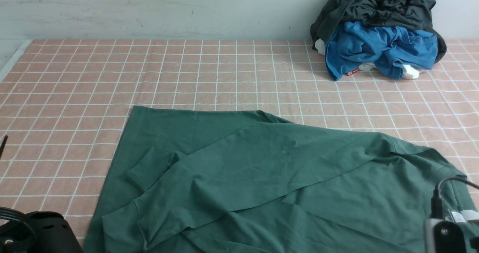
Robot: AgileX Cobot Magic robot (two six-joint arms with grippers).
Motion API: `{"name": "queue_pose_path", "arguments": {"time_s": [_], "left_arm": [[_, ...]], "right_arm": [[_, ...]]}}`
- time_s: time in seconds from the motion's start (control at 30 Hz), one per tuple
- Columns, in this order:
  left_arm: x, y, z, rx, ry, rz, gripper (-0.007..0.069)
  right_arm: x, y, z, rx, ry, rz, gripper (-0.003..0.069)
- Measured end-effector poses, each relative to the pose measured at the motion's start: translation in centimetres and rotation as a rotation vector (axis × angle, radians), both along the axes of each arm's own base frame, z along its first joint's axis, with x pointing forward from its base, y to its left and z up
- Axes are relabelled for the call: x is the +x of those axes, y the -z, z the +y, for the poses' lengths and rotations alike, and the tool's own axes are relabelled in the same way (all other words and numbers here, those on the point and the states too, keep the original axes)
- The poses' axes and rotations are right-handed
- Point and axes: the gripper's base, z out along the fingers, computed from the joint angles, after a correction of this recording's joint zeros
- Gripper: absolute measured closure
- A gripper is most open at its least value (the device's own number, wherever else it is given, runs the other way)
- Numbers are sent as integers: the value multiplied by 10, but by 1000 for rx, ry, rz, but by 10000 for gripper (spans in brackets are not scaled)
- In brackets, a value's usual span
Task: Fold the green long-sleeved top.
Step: Use both arms simultaneously to clamp the lower edge of the clothing fabric
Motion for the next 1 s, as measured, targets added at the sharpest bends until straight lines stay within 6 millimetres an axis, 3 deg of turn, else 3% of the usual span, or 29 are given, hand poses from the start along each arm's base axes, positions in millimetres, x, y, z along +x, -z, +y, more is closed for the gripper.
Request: {"name": "queue_pose_path", "arguments": {"time_s": [0.2,0.53,0.67,0.8,1.0], "left_arm": [[0,0,0,-3,-5,5,618],[0,0,0,-4,-8,5,618],[0,0,0,-4,-8,5,618],[0,0,0,-4,-8,5,618],[0,0,0,-4,-8,5,618]], "right_arm": [[3,17,-2,-55,-22,-5,94],[24,43,8,-151,-66,58,94],[31,54,9,-212,-110,72,124],[34,60,10,-235,-123,94,228],[36,59,12,-227,-117,87,468]]}}
